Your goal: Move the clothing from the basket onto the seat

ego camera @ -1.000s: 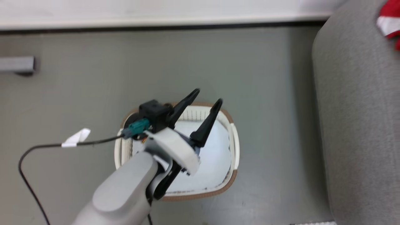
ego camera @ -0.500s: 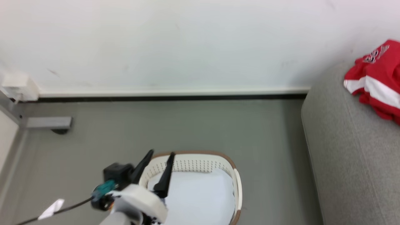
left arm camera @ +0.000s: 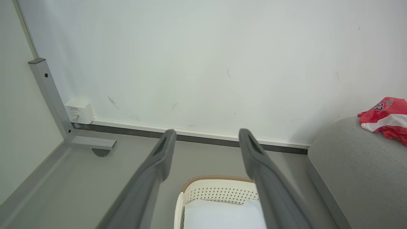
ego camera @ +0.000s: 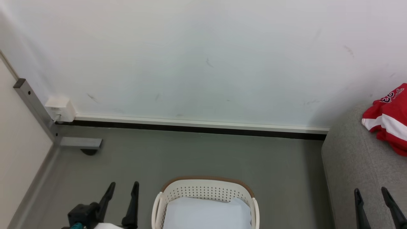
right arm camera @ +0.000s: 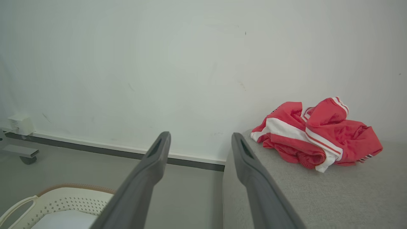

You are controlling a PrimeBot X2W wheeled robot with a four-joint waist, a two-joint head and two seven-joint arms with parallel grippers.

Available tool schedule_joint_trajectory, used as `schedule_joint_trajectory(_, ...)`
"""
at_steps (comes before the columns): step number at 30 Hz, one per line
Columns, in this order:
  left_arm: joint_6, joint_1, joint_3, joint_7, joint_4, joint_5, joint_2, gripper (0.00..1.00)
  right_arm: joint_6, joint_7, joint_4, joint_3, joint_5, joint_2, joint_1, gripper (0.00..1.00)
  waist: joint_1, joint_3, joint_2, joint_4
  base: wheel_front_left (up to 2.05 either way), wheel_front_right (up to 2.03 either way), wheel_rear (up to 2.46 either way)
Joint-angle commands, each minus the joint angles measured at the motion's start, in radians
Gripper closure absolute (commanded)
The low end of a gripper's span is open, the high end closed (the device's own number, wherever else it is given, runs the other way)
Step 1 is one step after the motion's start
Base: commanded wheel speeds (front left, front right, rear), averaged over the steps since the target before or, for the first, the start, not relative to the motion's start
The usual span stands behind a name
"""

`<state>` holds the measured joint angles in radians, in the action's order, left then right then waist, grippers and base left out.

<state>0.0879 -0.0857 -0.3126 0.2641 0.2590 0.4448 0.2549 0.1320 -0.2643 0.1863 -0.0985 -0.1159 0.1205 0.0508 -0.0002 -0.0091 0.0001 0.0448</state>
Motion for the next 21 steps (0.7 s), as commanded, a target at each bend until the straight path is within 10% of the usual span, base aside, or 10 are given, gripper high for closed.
schedule_joint_trajectory(1,-0.02,0.025,0.031,0.0,0.0,-0.033,-0.015,0.0,-0.003,0.0,-0.016,-0.006,0.004,-0.014,0.027,0.0,0.0002,-0.009,-0.0001,0.008,0.0,0.0,0.0)
schedule_joint_trajectory(20,-0.132,0.075,0.209,0.0,0.036,-0.2,-0.116,0.0,-0.002,0.0,0.003,0.035,0.014,-0.061,0.065,0.0,0.0002,-0.022,-0.0001,-0.01,0.0,0.0,0.0)
schedule_joint_trajectory(21,-0.129,0.075,0.221,0.0,0.038,-0.203,-0.122,1.0,-0.003,0.0,0.002,0.037,0.014,-0.061,0.066,1.0,0.0002,-0.022,-0.0001,-0.009,0.0,0.0,0.0)
